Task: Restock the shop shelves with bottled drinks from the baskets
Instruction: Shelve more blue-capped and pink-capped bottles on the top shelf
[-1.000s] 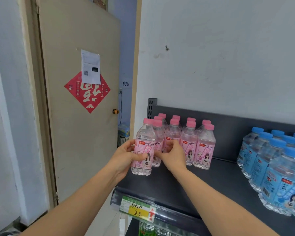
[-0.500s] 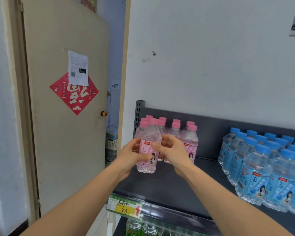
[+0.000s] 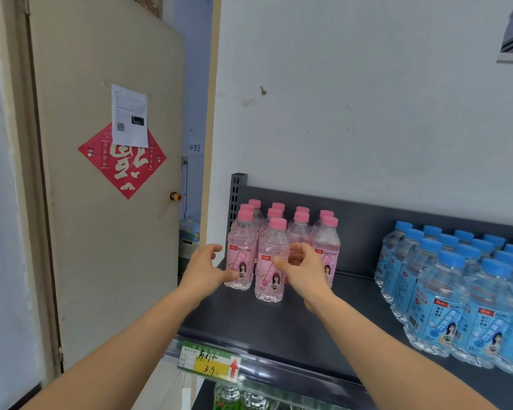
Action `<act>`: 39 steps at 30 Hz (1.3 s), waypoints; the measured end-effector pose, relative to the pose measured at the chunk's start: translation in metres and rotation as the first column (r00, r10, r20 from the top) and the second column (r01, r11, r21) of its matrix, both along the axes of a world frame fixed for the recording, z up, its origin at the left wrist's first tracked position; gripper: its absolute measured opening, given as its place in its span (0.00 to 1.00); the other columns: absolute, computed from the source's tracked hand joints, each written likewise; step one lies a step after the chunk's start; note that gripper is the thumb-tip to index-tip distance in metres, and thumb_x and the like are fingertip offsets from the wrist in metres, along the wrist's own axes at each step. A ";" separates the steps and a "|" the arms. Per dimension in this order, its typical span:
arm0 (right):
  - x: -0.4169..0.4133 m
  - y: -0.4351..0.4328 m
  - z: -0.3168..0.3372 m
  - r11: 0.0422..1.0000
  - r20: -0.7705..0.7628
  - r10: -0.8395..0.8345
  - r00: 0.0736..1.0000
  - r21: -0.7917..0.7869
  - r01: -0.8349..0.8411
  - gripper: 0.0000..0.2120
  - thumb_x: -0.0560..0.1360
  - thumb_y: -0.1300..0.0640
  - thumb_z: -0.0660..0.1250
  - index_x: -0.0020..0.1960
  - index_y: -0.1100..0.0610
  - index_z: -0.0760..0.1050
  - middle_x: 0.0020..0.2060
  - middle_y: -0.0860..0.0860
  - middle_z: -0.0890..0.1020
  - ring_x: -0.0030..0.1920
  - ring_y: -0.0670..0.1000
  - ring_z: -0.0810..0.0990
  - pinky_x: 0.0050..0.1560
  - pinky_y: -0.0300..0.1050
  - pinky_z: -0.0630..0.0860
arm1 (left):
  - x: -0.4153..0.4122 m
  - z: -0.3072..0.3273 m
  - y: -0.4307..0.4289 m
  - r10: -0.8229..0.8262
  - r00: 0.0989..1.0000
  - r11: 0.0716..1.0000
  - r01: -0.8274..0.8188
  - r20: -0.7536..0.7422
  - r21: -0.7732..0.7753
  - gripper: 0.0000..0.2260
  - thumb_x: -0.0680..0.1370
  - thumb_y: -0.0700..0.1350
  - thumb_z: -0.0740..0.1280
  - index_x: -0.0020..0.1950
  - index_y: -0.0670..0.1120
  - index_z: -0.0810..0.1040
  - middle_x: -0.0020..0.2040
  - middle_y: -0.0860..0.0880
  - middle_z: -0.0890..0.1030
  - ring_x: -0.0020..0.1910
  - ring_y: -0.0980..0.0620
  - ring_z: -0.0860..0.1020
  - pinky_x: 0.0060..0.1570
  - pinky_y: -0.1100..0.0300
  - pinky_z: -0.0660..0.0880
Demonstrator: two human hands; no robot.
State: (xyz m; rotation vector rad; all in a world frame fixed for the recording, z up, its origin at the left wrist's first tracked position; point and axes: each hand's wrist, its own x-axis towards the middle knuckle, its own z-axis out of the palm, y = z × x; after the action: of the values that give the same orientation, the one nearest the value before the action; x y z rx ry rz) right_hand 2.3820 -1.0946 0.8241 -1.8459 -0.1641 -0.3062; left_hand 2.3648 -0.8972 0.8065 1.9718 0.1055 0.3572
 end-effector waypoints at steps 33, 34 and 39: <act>0.010 0.014 -0.013 0.954 -0.008 -0.066 0.998 -0.292 0.060 0.28 0.72 0.52 0.74 0.68 0.54 0.68 0.59 0.50 0.79 0.56 0.51 0.79 0.60 0.53 0.77 | 0.032 0.002 0.000 -0.316 0.946 0.948 0.313 -0.066 -0.050 0.25 0.74 0.34 0.70 0.66 0.52 0.67 0.50 0.58 0.78 0.49 0.61 0.75 0.54 0.61 0.70; 0.008 0.014 -0.012 0.949 -0.008 -0.061 0.998 -0.310 0.055 0.28 0.72 0.52 0.73 0.69 0.53 0.67 0.60 0.50 0.79 0.57 0.51 0.78 0.60 0.53 0.76 | 0.031 0.002 0.000 -0.313 0.947 0.949 0.311 -0.066 -0.046 0.25 0.74 0.35 0.70 0.66 0.52 0.67 0.50 0.57 0.78 0.49 0.61 0.75 0.53 0.61 0.70; -0.008 0.002 -0.011 0.830 -0.012 -0.013 1.000 -0.558 0.004 0.34 0.73 0.50 0.72 0.74 0.53 0.60 0.66 0.52 0.74 0.65 0.54 0.74 0.63 0.49 0.72 | 0.027 0.000 -0.003 -0.197 0.980 0.980 0.197 -0.024 -0.001 0.29 0.71 0.35 0.74 0.68 0.49 0.68 0.54 0.51 0.79 0.54 0.52 0.77 0.56 0.57 0.72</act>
State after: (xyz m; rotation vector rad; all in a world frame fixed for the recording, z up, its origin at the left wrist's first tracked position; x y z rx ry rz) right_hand 2.3742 -1.0931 0.8131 -2.4337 -0.2546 -0.2663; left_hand 2.3917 -0.9001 0.8069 1.9678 -0.0751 0.2043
